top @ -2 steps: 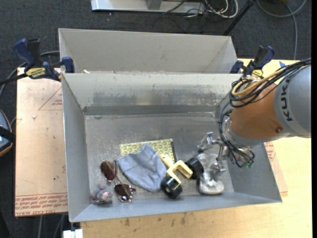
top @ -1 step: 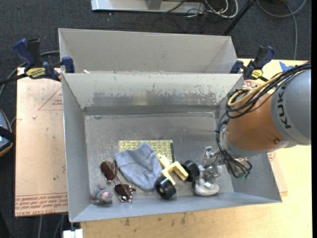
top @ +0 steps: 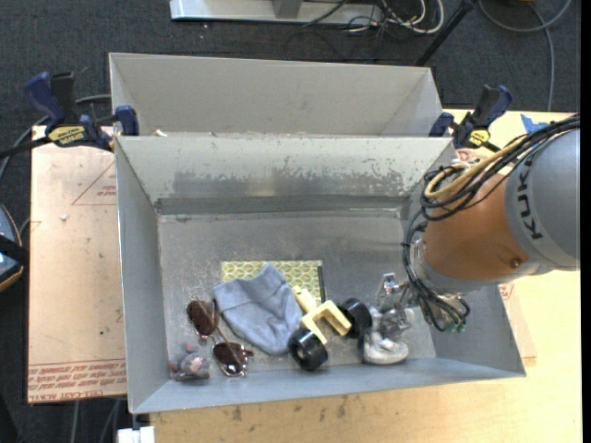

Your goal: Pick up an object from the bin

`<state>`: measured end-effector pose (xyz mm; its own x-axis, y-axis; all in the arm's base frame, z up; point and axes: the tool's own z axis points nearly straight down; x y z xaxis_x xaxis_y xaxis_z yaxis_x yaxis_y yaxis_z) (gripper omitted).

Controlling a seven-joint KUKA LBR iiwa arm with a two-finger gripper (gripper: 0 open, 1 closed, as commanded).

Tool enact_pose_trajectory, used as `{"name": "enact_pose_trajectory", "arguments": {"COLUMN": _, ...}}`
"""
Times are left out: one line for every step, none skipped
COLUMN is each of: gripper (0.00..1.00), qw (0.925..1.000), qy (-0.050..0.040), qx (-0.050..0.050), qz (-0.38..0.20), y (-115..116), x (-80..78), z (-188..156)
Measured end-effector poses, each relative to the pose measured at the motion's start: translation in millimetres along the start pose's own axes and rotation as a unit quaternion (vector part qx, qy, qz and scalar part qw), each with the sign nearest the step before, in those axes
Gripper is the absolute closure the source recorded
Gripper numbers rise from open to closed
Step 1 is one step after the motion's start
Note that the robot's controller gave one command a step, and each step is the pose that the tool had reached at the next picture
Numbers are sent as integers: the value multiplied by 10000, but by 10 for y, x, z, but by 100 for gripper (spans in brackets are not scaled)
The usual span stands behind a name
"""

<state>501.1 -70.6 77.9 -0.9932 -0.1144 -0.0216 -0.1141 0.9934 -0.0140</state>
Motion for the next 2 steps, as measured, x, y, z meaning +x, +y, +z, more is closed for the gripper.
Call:
{"name": "enact_pose_trajectory", "arguments": {"gripper": 100, "qw": 9999, "qy": 92, "qx": -67, "qz": 48, "y": -58, "x": 29, "z": -377}}
{"name": "enact_pose_trajectory", "arguments": {"gripper": 100, "qw": 9998, "qy": 58, "qx": -57, "qz": -161, "y": -47, "x": -314, "z": -623}}
